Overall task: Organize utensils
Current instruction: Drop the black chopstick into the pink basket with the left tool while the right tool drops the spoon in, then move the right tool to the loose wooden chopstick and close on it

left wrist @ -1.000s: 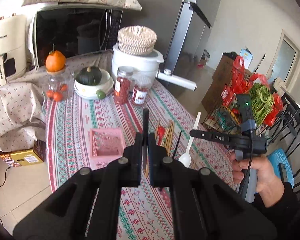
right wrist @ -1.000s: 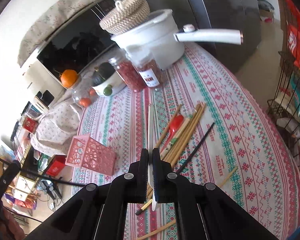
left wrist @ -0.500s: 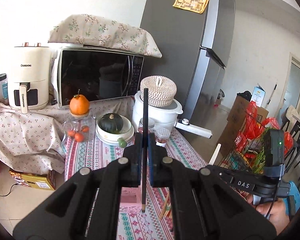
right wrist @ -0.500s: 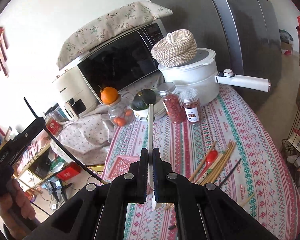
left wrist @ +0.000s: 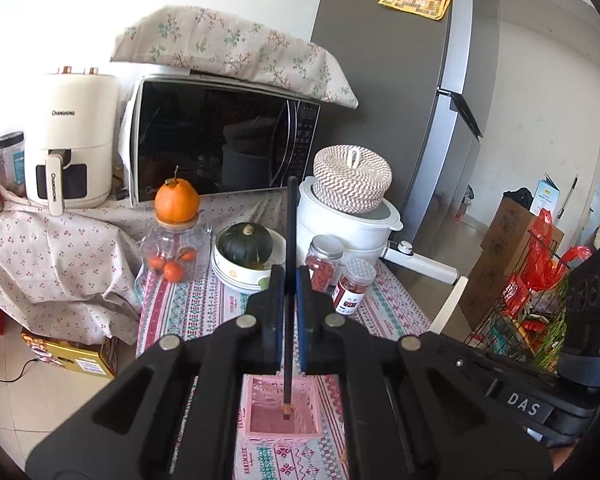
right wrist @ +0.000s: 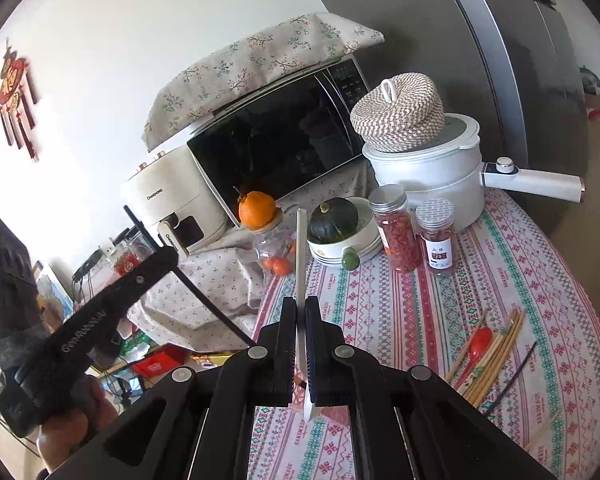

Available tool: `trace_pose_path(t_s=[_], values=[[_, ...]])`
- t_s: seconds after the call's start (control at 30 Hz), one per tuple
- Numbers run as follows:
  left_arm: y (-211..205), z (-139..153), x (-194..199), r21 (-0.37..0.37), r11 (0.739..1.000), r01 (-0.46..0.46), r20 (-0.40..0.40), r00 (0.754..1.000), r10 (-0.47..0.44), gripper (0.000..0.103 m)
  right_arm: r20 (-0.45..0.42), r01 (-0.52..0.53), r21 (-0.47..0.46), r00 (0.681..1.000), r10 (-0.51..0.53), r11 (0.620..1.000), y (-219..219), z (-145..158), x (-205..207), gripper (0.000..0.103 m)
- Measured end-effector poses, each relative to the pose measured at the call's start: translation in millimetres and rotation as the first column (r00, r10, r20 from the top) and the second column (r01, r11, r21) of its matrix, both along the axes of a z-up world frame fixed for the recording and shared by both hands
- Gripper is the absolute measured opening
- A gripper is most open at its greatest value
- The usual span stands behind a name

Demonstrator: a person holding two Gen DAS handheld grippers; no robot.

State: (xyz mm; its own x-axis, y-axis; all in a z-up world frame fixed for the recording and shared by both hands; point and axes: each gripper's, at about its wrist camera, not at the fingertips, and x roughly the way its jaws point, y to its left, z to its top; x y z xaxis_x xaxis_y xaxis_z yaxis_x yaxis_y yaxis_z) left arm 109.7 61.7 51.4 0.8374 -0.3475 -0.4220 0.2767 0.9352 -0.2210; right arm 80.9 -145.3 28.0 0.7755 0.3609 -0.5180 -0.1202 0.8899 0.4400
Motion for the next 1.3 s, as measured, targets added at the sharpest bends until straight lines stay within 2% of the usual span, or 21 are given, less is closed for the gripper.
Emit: trace_pose_path(t_s=[0.33,0.4,0.47,0.57,0.77,0.93,1.0,1.03,1.1,1.3], values=[[0,-47,37,0.030,1.000,-0.009,-0.116,0.993,0.012,0.007,-0.016,-0.014,-0.009,1.000,0.014,1.000,20,-21,23,0.004],[1,-49,40,0.032,0.999,-0.012,-0.142,0.990,0.016,0.016,-0.026,-0.014,-0.023,1.000,0.013,1.000,24,-26,28,0.004],[3,-50,39,0.030,0.999,-0.015,-0.153,0.988,0.020,0.034,-0.037,-0.013,-0.036,0.999,0.011,0.999,27,-30,32,0.004],[5,-47,32,0.032,0.999,-0.017,-0.158,0.987,0.022,0.053,-0.045,-0.008,-0.048,0.999,0.006,0.999,30,-36,37,0.004],[13,-47,23,0.051,0.998,-0.027,-0.195,0.980,0.037,0.077,-0.079,0.000,-0.056,0.997,-0.004,0.998,30,-48,46,0.005],[21,-55,19,0.083,0.996,-0.036,-0.258,0.965,0.056,0.080,-0.123,-0.012,-0.041,0.992,0.007,0.999,31,-58,53,0.008],[23,-60,18,0.097,0.995,-0.034,-0.283,0.957,0.061,0.082,-0.146,-0.016,0.002,0.989,0.016,1.000,28,-59,54,0.024],[24,-62,17,0.101,0.994,-0.032,-0.295,0.953,0.060,0.082,-0.149,-0.013,0.020,0.989,0.016,1.000,26,-59,53,0.028],[25,-66,14,0.106,0.994,-0.023,-0.319,0.946,0.056,0.083,-0.140,-0.006,0.041,0.990,0.012,0.999,22,-54,49,0.043],[23,-76,6,0.113,0.993,0.021,-0.384,0.923,0.024,0.085,-0.104,0.015,0.046,0.995,-0.010,0.999,6,-36,33,0.062]])
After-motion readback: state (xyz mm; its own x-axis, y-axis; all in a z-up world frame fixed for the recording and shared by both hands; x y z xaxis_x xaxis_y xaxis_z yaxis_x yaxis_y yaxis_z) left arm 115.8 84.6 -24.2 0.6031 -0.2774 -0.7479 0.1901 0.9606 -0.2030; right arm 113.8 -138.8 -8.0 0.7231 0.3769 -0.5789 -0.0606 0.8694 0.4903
